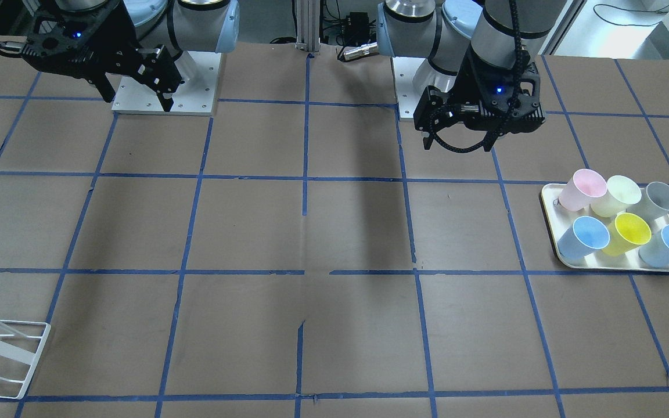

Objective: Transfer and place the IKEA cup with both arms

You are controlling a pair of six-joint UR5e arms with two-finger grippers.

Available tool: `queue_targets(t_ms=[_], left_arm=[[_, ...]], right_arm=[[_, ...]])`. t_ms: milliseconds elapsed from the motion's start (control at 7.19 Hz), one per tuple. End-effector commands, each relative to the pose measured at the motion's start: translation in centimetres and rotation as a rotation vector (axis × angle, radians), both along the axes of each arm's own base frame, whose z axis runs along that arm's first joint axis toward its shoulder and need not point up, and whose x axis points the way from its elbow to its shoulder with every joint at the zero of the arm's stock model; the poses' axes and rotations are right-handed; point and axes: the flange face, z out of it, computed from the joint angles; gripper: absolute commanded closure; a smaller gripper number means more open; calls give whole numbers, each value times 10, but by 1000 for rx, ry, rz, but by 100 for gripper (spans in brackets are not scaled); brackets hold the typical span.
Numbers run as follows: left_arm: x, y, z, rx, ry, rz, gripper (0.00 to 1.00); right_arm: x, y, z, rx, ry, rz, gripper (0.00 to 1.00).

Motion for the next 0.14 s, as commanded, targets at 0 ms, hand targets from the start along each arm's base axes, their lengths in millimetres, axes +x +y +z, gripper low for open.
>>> queue_targets(t_ms=[0], left_arm=[[1, 0, 1, -2, 1, 1, 0]], right_arm=[[0, 0, -1, 2, 0, -1, 0]])
